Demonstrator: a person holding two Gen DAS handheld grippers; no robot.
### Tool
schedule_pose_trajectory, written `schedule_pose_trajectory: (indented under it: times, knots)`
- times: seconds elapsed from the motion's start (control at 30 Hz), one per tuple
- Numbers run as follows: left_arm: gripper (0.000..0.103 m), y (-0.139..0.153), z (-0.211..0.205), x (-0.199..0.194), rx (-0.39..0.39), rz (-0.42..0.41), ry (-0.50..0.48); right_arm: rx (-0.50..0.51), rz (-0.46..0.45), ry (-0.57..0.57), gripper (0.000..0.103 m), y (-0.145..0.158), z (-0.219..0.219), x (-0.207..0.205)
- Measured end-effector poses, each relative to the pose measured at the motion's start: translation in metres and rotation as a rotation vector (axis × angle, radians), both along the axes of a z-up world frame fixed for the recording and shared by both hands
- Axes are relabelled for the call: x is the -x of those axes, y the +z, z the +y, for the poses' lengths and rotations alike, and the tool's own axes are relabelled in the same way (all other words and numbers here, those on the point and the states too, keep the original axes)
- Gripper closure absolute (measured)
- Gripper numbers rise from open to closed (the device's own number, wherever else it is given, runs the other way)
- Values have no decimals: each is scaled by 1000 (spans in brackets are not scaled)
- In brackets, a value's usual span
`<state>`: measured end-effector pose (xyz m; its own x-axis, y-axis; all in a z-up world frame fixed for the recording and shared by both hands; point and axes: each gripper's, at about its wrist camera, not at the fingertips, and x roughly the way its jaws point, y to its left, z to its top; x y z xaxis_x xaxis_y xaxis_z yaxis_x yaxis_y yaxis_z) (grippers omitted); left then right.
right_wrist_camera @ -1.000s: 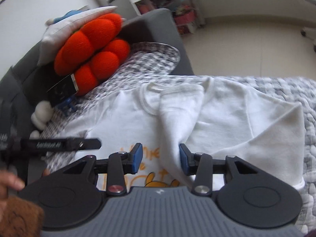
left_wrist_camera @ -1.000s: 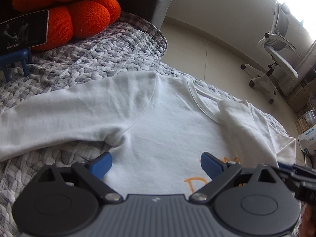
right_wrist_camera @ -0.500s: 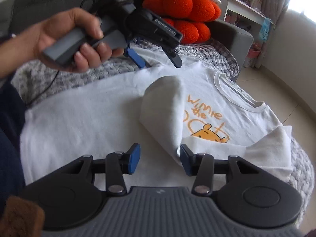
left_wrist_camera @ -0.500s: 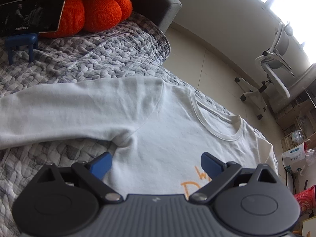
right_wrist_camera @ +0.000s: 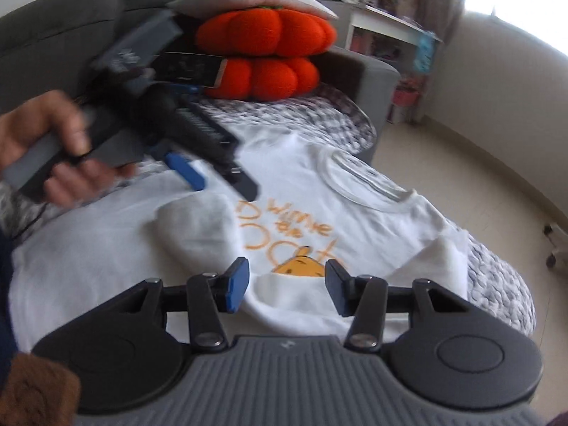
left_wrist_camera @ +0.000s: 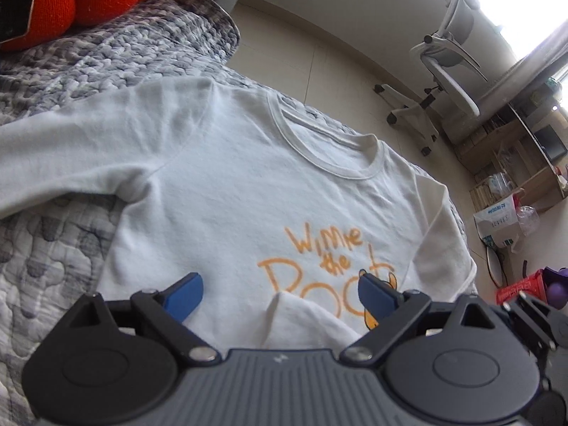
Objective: Fold clothes
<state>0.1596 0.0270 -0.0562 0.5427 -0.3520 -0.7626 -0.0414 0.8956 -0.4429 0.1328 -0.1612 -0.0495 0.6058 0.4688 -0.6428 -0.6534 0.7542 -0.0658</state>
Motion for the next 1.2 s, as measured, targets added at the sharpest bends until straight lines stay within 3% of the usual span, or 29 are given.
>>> schedule_pose_trajectory:
  times: [0.07, 0.13, 0.23, 0.27, 0.47, 0.6, 0.7, 0.8, 0.9, 1.0, 1.2]
  knots:
    - [22, 1, -4, 3, 20, -7, -22, -29, 62, -118, 51, -6, -13, -25]
    - [45, 1, -7, 6, 56, -6, -57, -32, 99, -192, 51, -13, -24, -42]
    - [67, 1, -13, 11, 97, -1, -112, -8, 98, -241, 51, -15, -37, -37]
    - [69, 1, -16, 12, 106, -4, -131, -20, 107, -245, 51, -15, -42, -33]
    - [71, 17, -23, 36, 287, -74, -259, -10, 155, -277, 51, -28, -72, -10]
    - [71, 30, -26, 51, 355, -149, -346, -43, 135, -313, 51, -22, -85, 0]
    - [71, 34, -30, 54, 326, -182, -359, -73, 71, -317, 51, -10, -86, 4]
    - [71, 29, -27, 48, 322, -159, -335, -131, 32, -296, 51, 3, -81, 2]
    - [71, 32, -27, 50, 318, -179, -356, -136, 52, -261, 51, -1, -68, -10]
    - [69, 37, -20, 54, 322, -208, -359, -88, 146, -237, 51, -20, -55, -20]
    - [57, 33, 13, 49, 374, -200, -217, 37, 125, -225, 51, -28, -65, 20]
